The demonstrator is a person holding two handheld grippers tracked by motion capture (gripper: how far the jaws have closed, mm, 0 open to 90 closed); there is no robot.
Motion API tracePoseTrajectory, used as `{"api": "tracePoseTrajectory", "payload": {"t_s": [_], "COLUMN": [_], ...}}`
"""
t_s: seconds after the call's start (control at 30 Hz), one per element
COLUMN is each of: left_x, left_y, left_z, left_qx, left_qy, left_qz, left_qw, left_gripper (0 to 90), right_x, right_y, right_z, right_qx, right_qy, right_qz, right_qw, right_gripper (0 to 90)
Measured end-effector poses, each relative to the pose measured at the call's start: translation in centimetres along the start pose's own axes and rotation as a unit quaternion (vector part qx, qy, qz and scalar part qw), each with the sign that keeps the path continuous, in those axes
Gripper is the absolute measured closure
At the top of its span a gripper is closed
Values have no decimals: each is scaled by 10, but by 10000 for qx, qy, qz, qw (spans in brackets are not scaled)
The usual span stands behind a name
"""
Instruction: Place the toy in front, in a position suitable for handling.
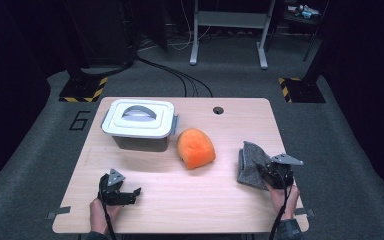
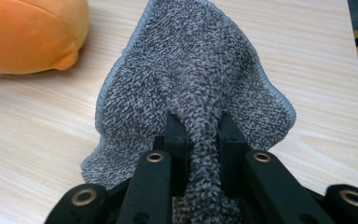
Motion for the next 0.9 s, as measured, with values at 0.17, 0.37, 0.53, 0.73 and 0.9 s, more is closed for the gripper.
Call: {"api": "tracePoseTrajectory", "payload": {"t_s": [0.17,0.37,0.53,0.73,0.9], "left_x": [0,0,0,0,0], "left_y": [0,0,0,0,0], "left_z": [0,0,0,0,0], "left_qx": [-1,0,0,-2,-2], "left_qy": [-4,-1,-4,-3,-1], "left_qz": [1,0,1,0,1], "left_qw": [10000,10000,10000,10000,10000], "left_gripper": [108,108,108,109,108], "right_x": [2,6,10,16,22], "right_y": [-2,-7,-11,-17,-23], "right_z": [-10,-18,-23,-27,-30], "right_qx": [123,251,318,408,439], "right_qy": [-73,-233,-265,-321,-396], "right_qz": [31,76,140,242,307], "right_qw": [9999,9994,9990,9984,9978], "right_gripper": [778,772,765,759,757]}}
Point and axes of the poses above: each handheld gripper's, and its own axes: y roughly backward along the jaws, x roughly out of its underside, z roughly to its left, the point moved 7 cm from there along -y, roughly forward along the jaws, and after that the axes turned 13 degrees about -x, right-handed, at the moved point
